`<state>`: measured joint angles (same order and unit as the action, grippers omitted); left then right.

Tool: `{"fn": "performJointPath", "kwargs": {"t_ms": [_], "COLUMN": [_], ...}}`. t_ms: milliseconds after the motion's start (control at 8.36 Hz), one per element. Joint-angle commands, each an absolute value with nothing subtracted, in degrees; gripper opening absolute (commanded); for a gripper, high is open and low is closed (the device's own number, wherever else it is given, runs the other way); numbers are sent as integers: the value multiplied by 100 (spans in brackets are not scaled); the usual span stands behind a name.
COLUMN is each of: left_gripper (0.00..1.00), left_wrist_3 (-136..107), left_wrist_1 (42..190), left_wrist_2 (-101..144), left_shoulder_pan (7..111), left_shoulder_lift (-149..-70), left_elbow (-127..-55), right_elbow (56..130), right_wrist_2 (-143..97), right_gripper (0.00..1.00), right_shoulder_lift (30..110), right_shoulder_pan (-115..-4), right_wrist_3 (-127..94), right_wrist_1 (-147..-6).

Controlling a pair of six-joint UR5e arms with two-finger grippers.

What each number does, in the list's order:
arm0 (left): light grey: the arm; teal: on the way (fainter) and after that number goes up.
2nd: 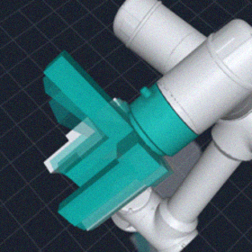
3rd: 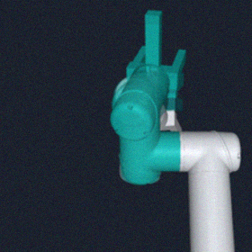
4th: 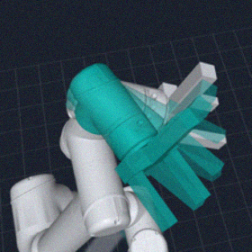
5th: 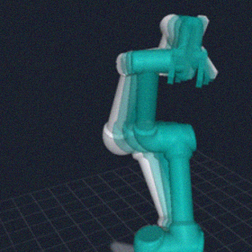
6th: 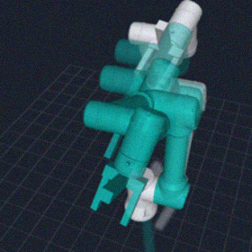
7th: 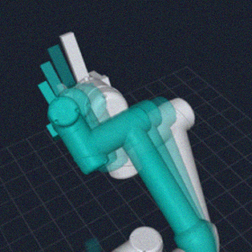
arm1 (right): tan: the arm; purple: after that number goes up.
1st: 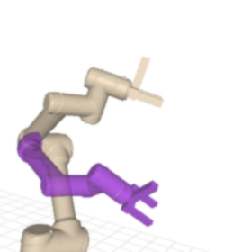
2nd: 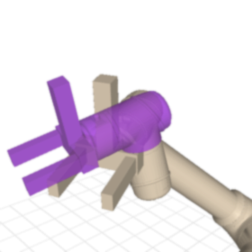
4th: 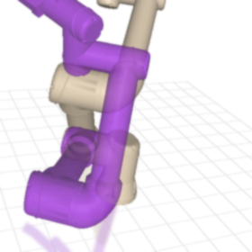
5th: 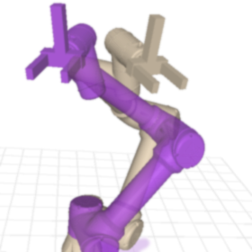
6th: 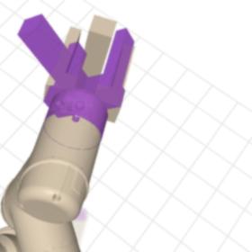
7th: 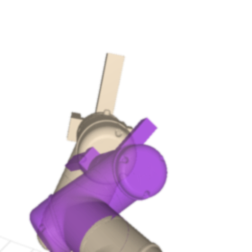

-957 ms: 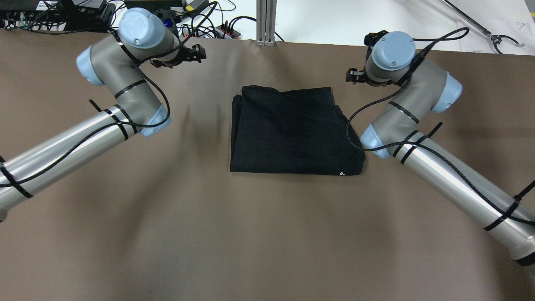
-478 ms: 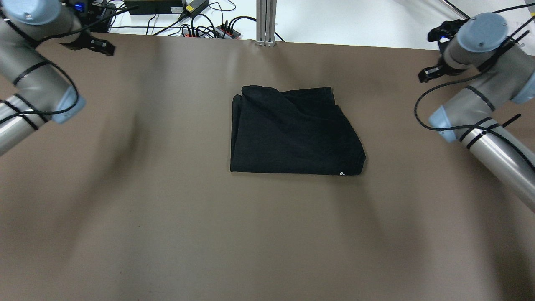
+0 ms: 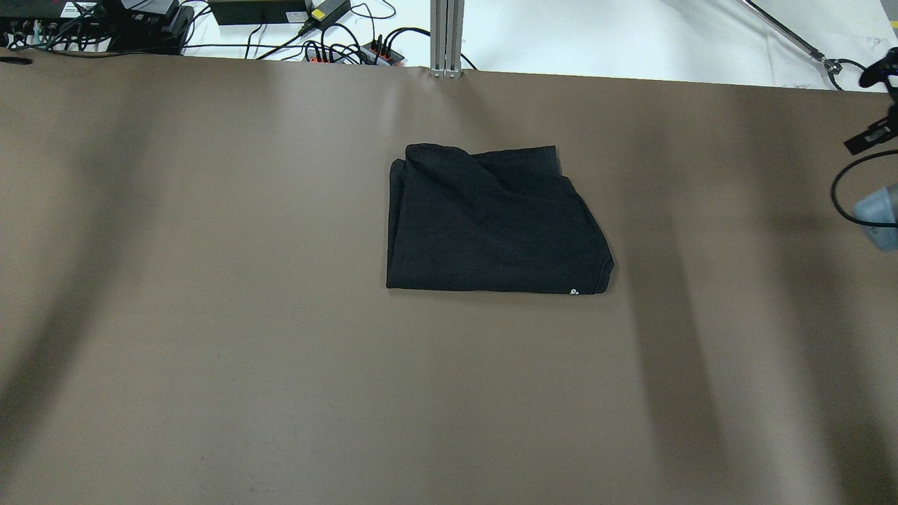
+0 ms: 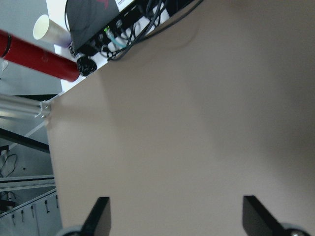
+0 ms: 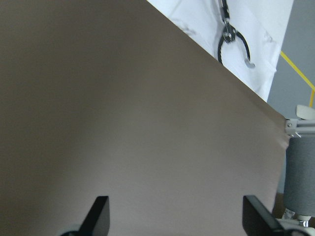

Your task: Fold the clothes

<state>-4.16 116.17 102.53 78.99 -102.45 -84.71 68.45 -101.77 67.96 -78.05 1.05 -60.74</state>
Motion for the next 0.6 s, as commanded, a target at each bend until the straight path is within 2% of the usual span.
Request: {"fn": "performJointPath", "kwargs": {"t_ms": [0, 478], "left_gripper": [94, 94], "left_wrist_3": [403, 378], "left_wrist_1": [12574, 12656], "left_wrist_2": [10283, 10213], "left_shoulder_pan": [8367, 8464], "left_shoulder_lift": [-9169, -9026], "left_elbow": [-8657, -8675], "right_elbow": [7503, 8620], "right_wrist_2": [-10230, -10389], "right_gripper": [95, 95], "right_shoulder_lift": [7740, 8533], "right_shoulder_pan": [-8305, -8358], "right_wrist_3": [677, 686], "right_wrist_1": [-5863, -5818]}}
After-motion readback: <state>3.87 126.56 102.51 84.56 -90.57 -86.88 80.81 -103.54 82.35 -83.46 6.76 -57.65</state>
